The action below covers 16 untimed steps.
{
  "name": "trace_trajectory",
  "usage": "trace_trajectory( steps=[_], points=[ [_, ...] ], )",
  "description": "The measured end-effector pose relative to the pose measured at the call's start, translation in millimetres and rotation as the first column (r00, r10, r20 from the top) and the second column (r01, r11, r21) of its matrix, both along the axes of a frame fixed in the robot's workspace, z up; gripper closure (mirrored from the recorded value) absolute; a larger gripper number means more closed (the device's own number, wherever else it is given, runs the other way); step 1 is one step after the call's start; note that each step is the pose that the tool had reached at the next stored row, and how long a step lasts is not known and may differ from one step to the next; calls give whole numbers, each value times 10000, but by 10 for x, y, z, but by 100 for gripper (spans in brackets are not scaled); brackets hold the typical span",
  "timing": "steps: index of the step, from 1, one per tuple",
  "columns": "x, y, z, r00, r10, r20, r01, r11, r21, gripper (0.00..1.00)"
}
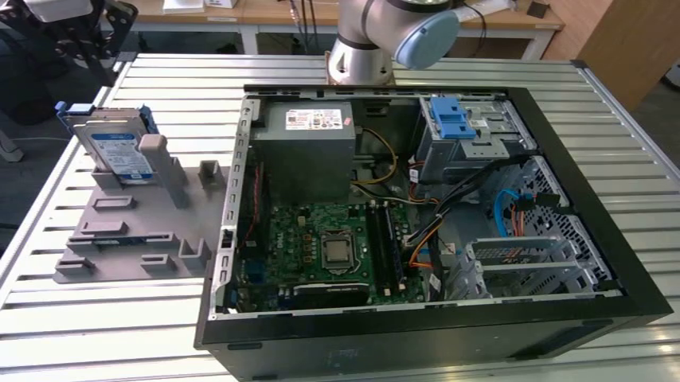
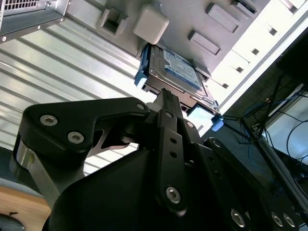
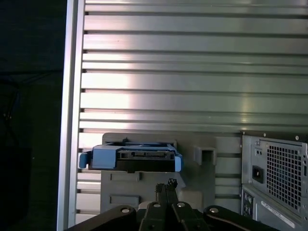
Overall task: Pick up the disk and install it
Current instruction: 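Reach for the disk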
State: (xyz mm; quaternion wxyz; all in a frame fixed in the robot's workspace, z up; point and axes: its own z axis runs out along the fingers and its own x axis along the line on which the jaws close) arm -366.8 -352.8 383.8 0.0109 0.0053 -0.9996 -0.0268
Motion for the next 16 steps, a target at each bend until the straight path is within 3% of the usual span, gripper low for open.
trace_trajectory(
  steps=[16],
  points=[
    [-301,36,-10,9999,106,0,-106,9999,0,89]
  ],
)
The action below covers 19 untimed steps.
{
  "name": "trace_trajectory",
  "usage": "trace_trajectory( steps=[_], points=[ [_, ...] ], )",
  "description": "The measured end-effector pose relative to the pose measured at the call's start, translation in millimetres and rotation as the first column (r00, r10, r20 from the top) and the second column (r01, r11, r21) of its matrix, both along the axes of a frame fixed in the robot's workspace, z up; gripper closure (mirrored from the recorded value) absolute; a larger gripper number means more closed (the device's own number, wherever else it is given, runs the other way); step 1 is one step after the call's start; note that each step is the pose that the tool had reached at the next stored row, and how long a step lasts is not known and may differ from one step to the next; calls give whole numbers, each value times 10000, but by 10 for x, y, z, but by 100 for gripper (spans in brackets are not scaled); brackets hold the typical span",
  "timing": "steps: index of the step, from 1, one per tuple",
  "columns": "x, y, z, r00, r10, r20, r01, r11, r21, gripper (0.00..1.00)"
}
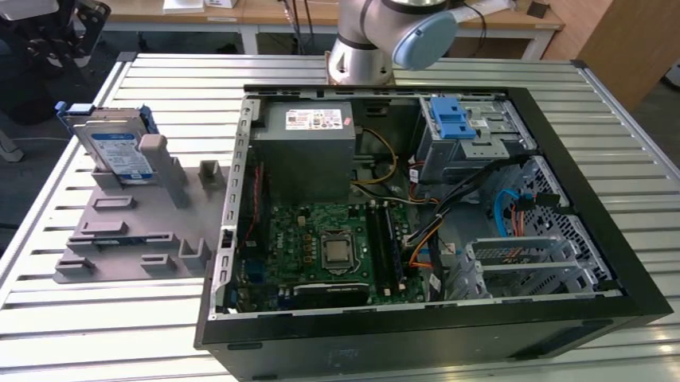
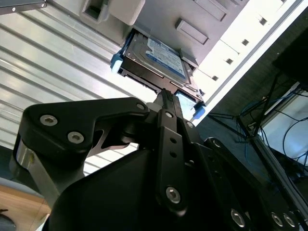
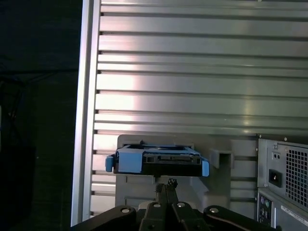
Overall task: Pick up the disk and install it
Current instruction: 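Reach for the disk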
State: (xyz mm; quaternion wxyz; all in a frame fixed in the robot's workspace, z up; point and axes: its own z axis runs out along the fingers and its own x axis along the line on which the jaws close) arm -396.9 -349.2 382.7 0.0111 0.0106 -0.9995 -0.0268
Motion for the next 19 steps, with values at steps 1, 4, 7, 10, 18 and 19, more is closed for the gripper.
trace_trajectory(
  steps=[1,4,7,10,18,19],
  points=[
    [-19,3,0,10000,6,-1,-6,10000,0,89],
    [-78,12,-2,10000,26,0,-26,10000,0,89],
    [-136,22,-4,10000,43,0,-43,10000,0,89],
    [-192,34,-6,10000,62,0,-62,10000,0,89],
    [-282,55,-10,9999,101,-1,-101,9999,-1,89],
    [-284,56,-10,9999,100,-1,-100,9999,0,89]
  ],
)
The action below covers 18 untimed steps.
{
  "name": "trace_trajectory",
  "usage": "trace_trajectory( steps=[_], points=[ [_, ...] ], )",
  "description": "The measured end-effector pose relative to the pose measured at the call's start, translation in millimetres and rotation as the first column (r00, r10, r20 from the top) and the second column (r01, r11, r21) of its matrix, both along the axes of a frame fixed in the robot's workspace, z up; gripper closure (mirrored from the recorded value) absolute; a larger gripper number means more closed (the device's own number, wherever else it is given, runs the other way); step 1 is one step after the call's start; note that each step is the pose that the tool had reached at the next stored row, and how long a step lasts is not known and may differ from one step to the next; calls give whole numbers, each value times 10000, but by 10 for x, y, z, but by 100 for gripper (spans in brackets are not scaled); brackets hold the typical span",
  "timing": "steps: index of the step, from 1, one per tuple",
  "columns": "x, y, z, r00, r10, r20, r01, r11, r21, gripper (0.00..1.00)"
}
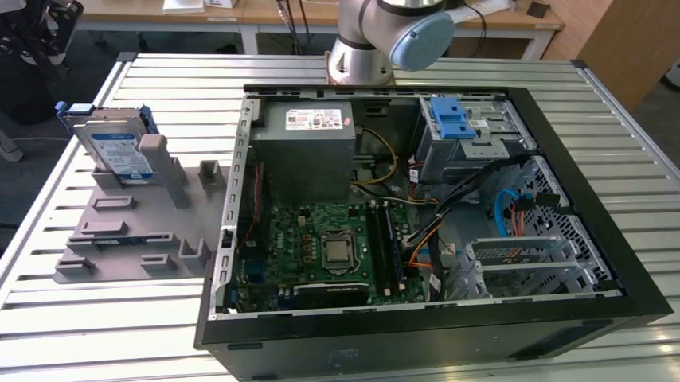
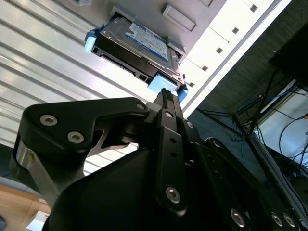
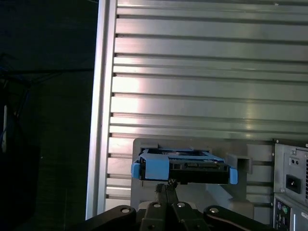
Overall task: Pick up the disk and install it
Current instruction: 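Reach for the disk, then pick up the disk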
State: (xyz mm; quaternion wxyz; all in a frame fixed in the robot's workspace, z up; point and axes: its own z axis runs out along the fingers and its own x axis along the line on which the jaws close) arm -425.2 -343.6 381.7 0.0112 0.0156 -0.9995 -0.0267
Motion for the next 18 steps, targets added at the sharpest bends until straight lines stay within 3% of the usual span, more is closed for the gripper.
trace_trajectory(
  steps=[12,18],
  points=[
    [0,0,-1,10000,21,0,-21,10000,-1,89],
    [0,0,-2,9952,979,1,-979,9952,0,89]
  ],
)
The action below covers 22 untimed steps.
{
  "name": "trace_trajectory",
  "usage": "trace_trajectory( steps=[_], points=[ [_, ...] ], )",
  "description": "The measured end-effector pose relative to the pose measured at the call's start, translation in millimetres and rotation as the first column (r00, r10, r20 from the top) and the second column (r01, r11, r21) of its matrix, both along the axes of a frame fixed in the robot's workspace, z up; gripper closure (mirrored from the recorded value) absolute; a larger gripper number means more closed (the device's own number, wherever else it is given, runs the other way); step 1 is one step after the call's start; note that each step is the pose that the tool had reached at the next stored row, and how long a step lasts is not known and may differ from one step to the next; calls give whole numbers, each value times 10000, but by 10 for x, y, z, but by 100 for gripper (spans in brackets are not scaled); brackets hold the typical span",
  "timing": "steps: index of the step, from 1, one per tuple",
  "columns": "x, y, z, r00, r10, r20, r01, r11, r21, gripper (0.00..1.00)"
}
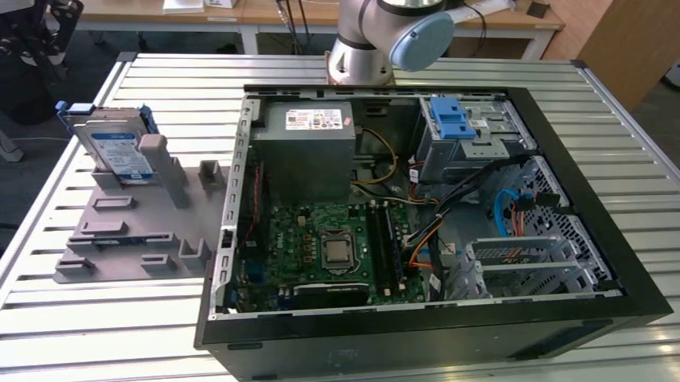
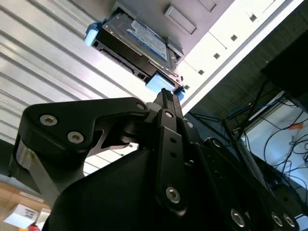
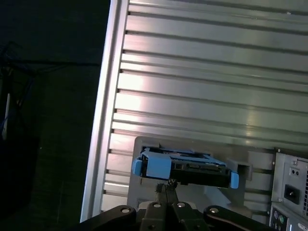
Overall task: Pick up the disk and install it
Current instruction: 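Pick up the disk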
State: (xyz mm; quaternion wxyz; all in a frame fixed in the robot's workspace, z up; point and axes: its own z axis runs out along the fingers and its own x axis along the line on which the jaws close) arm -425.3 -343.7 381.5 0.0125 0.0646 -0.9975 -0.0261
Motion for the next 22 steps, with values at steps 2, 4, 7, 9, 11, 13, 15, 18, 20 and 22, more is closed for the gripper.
trace_trajectory(
  steps=[2,4,7,9,11,13,15,18,20,22],
  points=[
    [0,0,0,9993,365,0,-365,9993,0,89],
    [0,0,0,9975,702,0,-702,9975,0,89],
    [0,0,-1,9931,1171,0,-1171,9931,0,89],
    [0,0,-1,9894,1453,0,-1453,9894,0,89],
    [0,0,-1,9853,1710,0,-1710,9853,0,89],
    [0,0,-1,9807,1955,0,-1955,9807,0,89],
    [0,0,-1,9754,2204,0,-2204,9754,0,89],
    [0,0,0,9669,2552,0,-2552,9669,0,89],
    [0,0,-1,9609,2769,0,-2769,9609,0,89],
    [0,0,-1,9550,2967,0,-2967,9550,-1,89]
  ],
)
